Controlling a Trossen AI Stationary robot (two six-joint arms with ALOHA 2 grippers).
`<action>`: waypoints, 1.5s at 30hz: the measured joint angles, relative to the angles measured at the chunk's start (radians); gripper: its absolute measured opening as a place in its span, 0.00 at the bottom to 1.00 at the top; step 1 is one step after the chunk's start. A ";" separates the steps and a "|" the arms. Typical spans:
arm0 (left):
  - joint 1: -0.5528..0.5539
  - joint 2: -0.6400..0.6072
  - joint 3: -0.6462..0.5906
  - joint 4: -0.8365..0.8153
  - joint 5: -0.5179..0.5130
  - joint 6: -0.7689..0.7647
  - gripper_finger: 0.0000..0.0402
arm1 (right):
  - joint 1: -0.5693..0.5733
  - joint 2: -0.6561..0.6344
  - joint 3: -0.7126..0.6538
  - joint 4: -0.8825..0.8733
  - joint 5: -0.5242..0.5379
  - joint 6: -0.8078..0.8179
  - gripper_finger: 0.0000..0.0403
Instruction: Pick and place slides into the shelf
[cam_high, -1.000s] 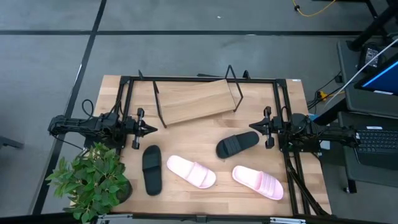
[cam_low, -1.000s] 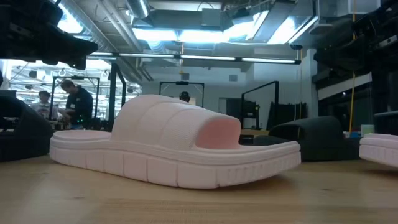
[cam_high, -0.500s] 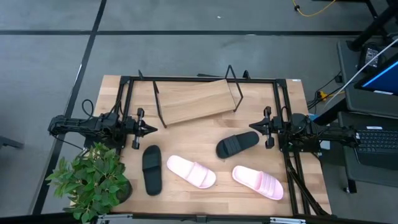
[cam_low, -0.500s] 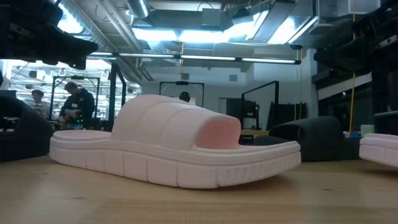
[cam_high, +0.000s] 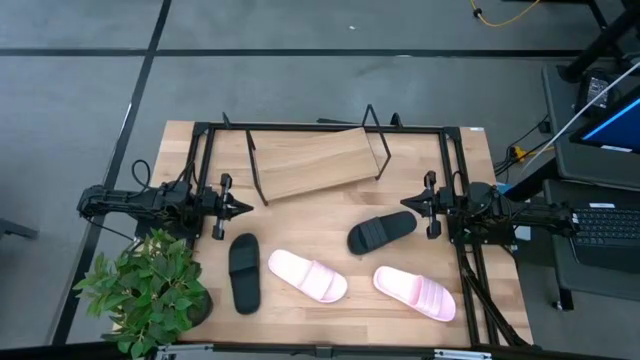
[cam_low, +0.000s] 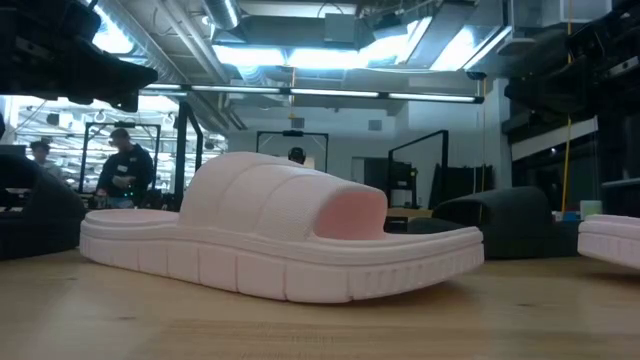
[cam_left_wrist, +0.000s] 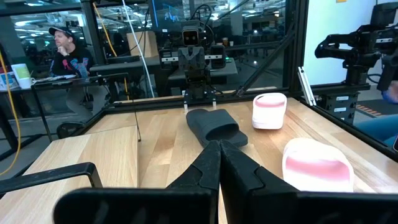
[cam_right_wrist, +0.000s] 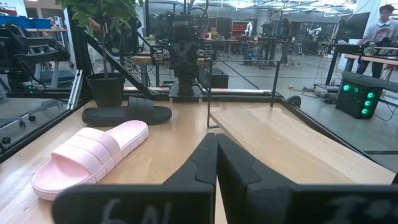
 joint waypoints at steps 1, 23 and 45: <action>0.000 0.000 0.000 0.000 0.000 0.000 0.00 | 0.000 0.000 0.000 0.000 0.000 0.001 0.02; 0.000 0.000 0.000 0.000 0.000 0.000 0.00 | 0.000 0.000 0.000 0.000 0.000 0.001 0.02; 0.000 0.000 0.000 0.000 0.000 0.000 0.00 | 0.000 0.003 0.000 -0.006 0.000 0.053 0.02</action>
